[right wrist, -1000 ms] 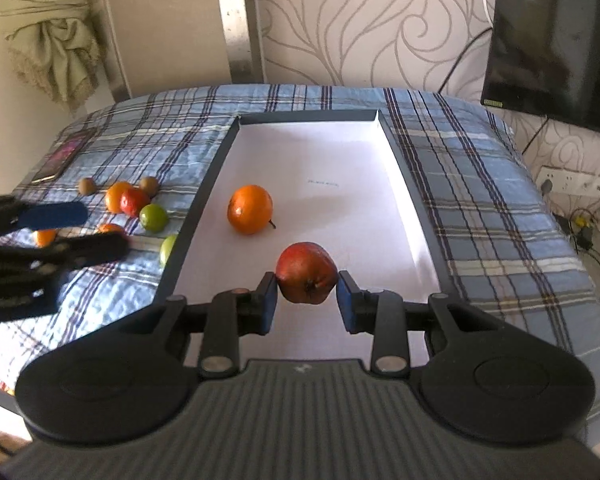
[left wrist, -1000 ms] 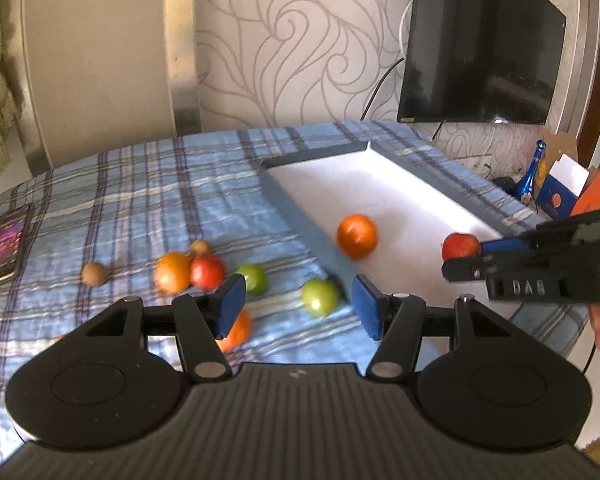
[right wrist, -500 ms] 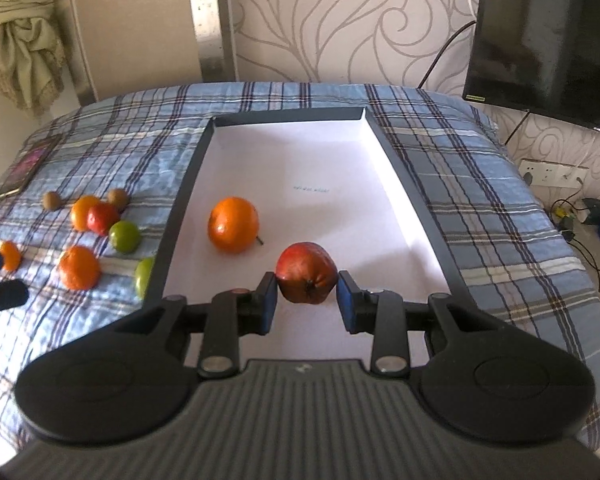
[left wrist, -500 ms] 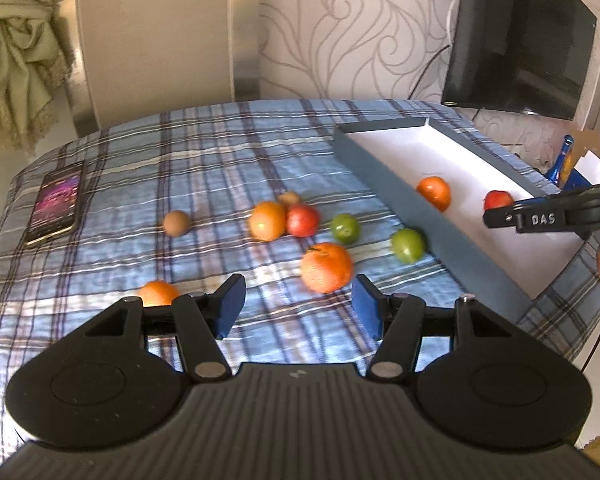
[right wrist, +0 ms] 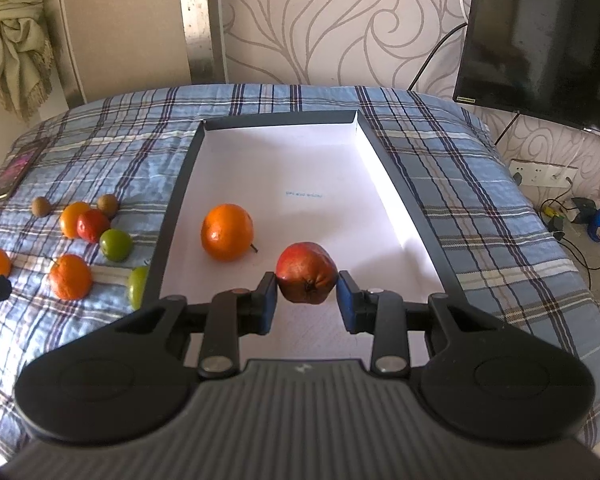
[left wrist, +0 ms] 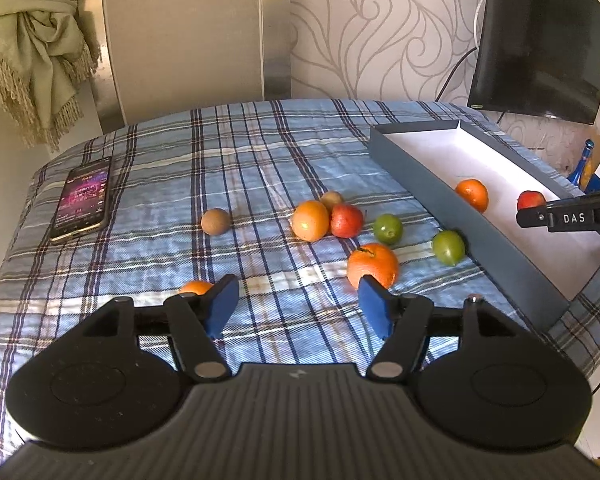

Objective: Organize fruits

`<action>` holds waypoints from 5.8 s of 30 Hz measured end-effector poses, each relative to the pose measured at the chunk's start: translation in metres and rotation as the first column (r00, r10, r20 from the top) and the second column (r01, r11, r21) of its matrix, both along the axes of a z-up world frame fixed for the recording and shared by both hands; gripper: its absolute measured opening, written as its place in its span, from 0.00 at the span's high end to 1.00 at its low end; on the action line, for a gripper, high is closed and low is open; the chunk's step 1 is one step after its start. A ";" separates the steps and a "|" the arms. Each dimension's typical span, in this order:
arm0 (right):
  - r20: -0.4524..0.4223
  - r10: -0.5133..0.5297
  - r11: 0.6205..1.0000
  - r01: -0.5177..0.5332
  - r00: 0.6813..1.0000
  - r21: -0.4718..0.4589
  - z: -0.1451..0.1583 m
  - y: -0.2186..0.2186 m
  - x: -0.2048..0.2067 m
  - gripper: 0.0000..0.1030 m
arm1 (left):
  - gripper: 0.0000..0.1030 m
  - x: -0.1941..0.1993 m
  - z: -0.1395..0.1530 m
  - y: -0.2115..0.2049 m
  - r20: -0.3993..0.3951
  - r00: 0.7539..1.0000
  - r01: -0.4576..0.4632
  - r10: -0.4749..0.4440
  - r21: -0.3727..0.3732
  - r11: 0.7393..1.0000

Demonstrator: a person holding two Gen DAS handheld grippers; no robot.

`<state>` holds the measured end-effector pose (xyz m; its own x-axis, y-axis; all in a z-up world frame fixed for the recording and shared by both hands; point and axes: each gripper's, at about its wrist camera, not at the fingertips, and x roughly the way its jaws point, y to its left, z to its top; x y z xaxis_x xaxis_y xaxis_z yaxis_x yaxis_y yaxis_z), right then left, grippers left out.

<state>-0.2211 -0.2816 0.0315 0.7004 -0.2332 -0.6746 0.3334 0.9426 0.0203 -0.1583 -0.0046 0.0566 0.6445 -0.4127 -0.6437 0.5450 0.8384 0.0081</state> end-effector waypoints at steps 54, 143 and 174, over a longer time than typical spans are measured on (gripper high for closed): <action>0.128 -0.027 1.000 0.027 0.991 -0.001 0.025 0.015 -0.017 0.58 | 0.29 0.005 -0.008 0.022 -0.003 0.997 -0.073 0.073 -0.002 0.997; 0.000 0.326 0.945 -0.326 0.945 0.011 0.010 0.142 0.038 0.63 | 0.59 0.051 -0.034 0.052 -0.050 0.998 -0.036 0.035 -0.012 0.999; 0.078 0.276 0.961 -0.275 0.958 -0.020 0.039 0.111 -0.017 0.63 | 0.61 0.028 -0.006 0.003 0.004 0.998 0.064 -0.064 -0.034 0.997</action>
